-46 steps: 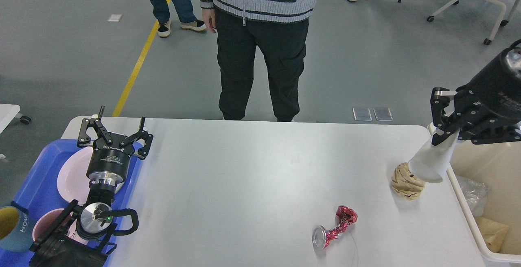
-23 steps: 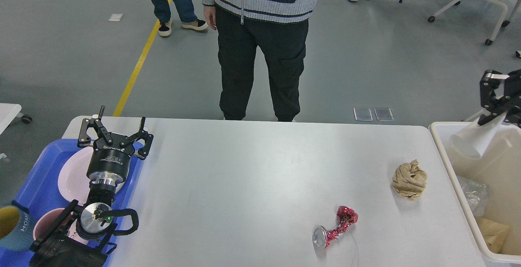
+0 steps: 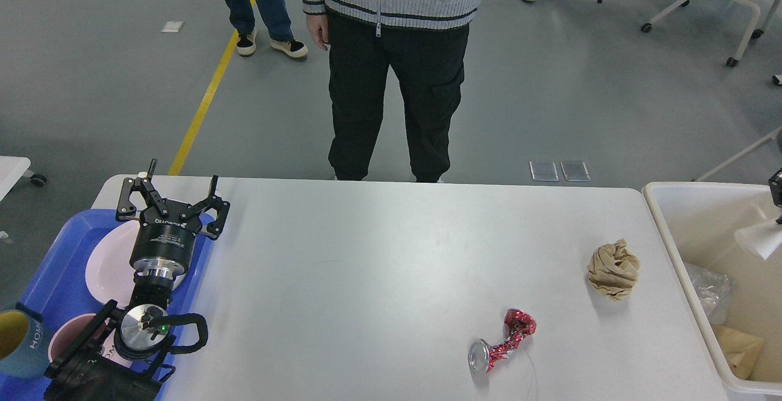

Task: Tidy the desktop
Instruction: 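Lower the paper cup into the bin and release it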

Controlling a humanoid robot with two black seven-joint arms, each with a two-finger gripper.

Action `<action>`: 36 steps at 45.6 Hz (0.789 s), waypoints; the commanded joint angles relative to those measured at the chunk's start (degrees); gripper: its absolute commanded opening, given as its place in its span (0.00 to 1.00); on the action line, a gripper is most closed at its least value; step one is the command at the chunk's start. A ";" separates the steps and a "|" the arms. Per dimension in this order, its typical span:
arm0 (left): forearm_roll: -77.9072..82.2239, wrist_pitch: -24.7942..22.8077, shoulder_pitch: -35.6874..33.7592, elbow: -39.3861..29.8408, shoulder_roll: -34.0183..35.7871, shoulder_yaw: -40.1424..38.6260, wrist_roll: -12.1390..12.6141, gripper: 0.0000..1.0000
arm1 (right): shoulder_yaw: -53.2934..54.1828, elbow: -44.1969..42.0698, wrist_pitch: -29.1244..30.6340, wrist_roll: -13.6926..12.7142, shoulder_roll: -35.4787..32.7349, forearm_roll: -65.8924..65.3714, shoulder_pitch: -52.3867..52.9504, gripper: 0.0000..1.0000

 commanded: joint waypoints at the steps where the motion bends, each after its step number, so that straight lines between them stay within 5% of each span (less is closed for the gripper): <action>1: 0.00 0.00 0.00 0.00 0.03 0.00 0.10 0.96 | 5.51 -8.32 -4.65 0.01 -0.01 -0.02 -11.06 0.00; 21: 0.09 0.00 0.00 0.00 0.03 0.00 0.01 0.96 | 6.66 -20.45 -27.86 0.01 10.62 -0.02 -35.76 0.00; 36: 0.00 0.00 0.00 0.00 0.03 0.00 0.01 0.96 | 6.40 -30.91 -32.26 -0.08 17.91 0.16 -47.63 0.00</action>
